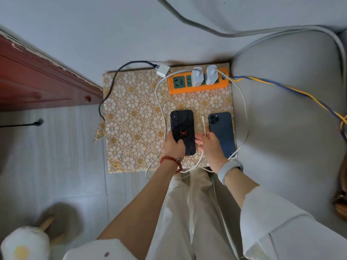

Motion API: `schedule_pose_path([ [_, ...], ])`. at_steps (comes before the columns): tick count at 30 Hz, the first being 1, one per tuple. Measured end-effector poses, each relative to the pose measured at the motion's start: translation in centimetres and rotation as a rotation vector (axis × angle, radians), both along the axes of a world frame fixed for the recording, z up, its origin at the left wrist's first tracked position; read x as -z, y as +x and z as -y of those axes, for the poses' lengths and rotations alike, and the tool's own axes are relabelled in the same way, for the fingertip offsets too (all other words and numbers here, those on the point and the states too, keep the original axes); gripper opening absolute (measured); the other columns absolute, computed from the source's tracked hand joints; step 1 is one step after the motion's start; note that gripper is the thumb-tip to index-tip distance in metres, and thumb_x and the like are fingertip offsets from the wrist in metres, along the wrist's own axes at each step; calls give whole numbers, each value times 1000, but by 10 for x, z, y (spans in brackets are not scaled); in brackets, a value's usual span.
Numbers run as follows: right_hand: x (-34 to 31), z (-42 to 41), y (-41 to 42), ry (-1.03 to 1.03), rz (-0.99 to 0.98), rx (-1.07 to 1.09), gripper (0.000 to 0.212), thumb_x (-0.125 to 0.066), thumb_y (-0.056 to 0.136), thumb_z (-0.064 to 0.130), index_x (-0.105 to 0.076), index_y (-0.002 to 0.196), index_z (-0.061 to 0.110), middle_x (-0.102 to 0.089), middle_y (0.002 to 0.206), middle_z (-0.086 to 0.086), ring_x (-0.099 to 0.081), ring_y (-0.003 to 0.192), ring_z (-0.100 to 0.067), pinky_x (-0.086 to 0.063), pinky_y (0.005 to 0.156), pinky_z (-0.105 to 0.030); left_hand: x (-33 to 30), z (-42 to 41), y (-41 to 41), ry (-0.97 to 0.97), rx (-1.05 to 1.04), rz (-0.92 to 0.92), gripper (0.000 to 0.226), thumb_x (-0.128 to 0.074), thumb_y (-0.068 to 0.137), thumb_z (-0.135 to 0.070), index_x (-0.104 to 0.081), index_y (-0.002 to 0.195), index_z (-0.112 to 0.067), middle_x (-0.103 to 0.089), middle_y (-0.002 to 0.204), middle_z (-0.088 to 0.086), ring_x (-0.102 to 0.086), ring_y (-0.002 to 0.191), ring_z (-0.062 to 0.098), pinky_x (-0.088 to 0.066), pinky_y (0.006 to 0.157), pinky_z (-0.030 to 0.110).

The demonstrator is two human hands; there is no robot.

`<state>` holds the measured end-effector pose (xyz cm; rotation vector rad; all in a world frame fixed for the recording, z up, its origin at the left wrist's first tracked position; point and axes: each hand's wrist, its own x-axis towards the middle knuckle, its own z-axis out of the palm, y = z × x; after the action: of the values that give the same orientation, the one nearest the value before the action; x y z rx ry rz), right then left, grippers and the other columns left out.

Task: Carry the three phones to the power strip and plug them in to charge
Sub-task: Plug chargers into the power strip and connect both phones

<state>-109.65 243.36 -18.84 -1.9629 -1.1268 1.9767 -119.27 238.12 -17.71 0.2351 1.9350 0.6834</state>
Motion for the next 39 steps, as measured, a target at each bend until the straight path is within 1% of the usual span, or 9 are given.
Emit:
schedule_pose_path([
  [4,-3,-1,4,-13,-7,27,19,-28,95,9,-46,100,11,-54,109,-8,-54,105,-22,-45,94,-40,-1,4,-5,-18,-40,27,51,-43,89,-10,-26,137,-2,-53,120,13,-53,108,27,-45,81,28],
  [6,-6,0,7,-66,-41,44,18,-28,96,8,-46,100,7,-58,104,-10,-58,98,-23,-51,81,-35,-3,6,-5,10,31,12,40,-46,88,-14,-42,127,-2,-57,106,10,-56,94,23,-47,67,21],
  [12,-31,15,28,10,8,-37,15,-38,93,12,-52,95,7,-51,69,0,-47,56,-11,-42,48,-19,-13,18,-5,22,82,-64,23,-50,86,-15,-59,104,-2,-63,93,12,-58,85,24,-48,71,30],
  [17,-61,42,40,215,-23,-270,25,-39,95,32,-56,105,17,-37,50,5,-33,41,-9,-31,44,-26,-26,34,-18,74,-193,66,12,-52,86,-17,-58,76,-14,-63,85,12,-62,89,34,-56,75,43],
  [19,-74,54,38,227,-63,-351,22,-40,95,24,-60,100,15,-43,51,9,-39,42,-6,-38,48,-24,-32,36,-24,75,-320,108,17,-51,87,-19,-57,72,-17,-62,88,14,-63,86,33,-56,76,47],
  [23,-89,69,25,208,-60,-431,24,-36,95,22,-59,90,17,-45,53,14,-46,49,7,-36,53,-10,-46,36,-36,133,-498,165,14,-50,89,-21,-56,77,-16,-64,81,5,-63,72,17,-57,52,28],
  [28,-102,73,5,269,-68,-480,25,-34,95,25,-53,82,14,-44,61,7,-41,54,1,-33,54,-13,-60,36,-44,184,-549,201,12,-51,89,-20,-56,80,-15,-63,86,7,-63,77,19,-58,64,35],
  [34,-103,70,-7,394,-4,-519,28,-39,93,28,-51,76,9,-50,65,-6,-39,56,-10,-33,57,-30,-70,35,-46,269,-602,227,13,-50,89,-18,-56,79,-13,-62,82,5,-63,76,17,-59,57,30],
  [39,-104,69,-11,410,19,-512,29,-41,93,27,-51,75,7,-54,67,-13,-41,55,-10,-31,52,-17,-75,35,-49,300,-591,229,12,-50,90,-19,-57,80,-14,-62,84,4,-63,76,17,-59,58,29],
])
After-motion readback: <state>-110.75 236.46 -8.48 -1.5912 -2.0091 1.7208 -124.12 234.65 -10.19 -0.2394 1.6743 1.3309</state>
